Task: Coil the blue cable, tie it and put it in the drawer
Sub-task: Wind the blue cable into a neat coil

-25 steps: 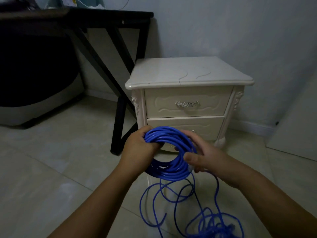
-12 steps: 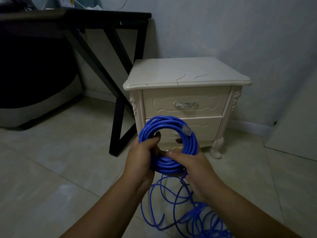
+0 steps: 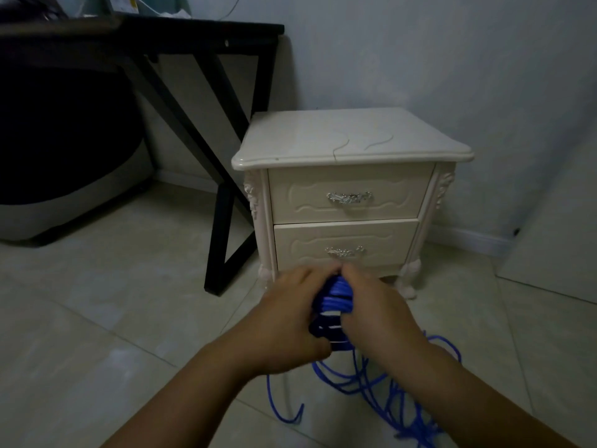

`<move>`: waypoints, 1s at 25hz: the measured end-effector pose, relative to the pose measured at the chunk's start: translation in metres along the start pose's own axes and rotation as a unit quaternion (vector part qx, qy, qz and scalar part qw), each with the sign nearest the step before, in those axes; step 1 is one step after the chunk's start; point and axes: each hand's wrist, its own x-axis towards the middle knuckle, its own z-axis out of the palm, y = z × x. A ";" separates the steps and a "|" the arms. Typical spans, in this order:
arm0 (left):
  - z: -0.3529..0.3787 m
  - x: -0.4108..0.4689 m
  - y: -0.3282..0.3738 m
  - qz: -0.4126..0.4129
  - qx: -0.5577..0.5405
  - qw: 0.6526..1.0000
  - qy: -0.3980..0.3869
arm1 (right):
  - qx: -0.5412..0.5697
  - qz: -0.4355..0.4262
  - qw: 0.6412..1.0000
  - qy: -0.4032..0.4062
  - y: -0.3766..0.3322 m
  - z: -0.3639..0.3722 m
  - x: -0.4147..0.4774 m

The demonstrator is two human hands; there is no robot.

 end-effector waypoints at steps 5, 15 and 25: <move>0.018 0.013 -0.003 -0.056 0.021 0.985 0.162 | -0.036 -0.056 0.998 0.024 -0.014 0.013 -0.003; 0.007 0.022 -0.002 -0.197 -0.439 0.832 0.275 | 0.472 0.079 0.878 0.027 0.010 0.011 0.009; -0.002 0.015 0.000 -0.193 -0.329 0.912 0.151 | 0.449 0.065 0.890 0.043 0.011 -0.004 0.008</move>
